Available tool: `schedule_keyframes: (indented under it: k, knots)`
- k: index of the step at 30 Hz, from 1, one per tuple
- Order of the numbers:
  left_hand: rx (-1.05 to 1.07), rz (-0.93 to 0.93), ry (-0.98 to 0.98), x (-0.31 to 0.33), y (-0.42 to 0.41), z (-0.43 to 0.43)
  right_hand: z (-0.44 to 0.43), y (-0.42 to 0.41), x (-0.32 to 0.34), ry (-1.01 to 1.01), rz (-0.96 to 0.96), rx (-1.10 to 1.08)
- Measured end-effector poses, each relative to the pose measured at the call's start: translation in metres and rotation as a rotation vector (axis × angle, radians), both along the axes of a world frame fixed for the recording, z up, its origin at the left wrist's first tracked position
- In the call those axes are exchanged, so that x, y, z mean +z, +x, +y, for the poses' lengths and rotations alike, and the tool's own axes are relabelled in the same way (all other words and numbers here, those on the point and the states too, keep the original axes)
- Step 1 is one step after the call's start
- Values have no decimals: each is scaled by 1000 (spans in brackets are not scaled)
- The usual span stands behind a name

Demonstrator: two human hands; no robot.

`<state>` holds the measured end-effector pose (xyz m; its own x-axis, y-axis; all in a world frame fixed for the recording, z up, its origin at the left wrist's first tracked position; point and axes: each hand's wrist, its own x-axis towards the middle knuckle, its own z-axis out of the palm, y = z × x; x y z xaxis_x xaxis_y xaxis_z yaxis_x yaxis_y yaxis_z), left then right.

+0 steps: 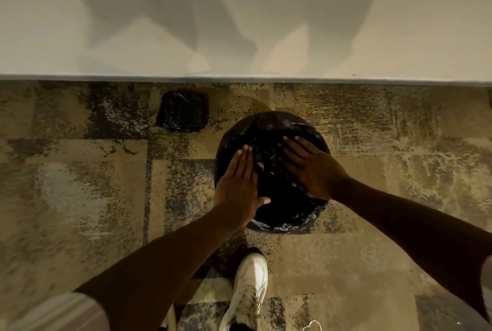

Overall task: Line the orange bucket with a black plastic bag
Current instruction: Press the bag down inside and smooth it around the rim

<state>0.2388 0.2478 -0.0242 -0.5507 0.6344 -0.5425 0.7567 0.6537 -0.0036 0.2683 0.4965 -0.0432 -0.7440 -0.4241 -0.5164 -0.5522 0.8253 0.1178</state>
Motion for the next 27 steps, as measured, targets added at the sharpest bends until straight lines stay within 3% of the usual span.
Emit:
schedule_keyframes:
  k: [5, 10, 12, 16, 19, 24, 27]
  knots:
    - [-10, -67, -275, -1, 3, -3, 12, 5, -9, 222, -34, 27]
    - [-2, -58, -334, 1, 4, -8, 13, 6, -5, 274, -54, -15]
    - [3, -47, -291, 4, 4, -7, 9, 6, -1, 148, 0, -64]
    - [53, -49, 4, 7, 4, -6, 6, 11, 9, -181, 220, -223]
    - [76, -18, 195, 8, 6, -11, 6, 17, 21, -521, 399, -535]
    - [287, 80, 359, 8, -9, -20, 6, 50, 18, -708, 574, -1096]
    - [537, 137, 475, 1, -21, -28, 2, 76, 8, -898, 609, -1404]
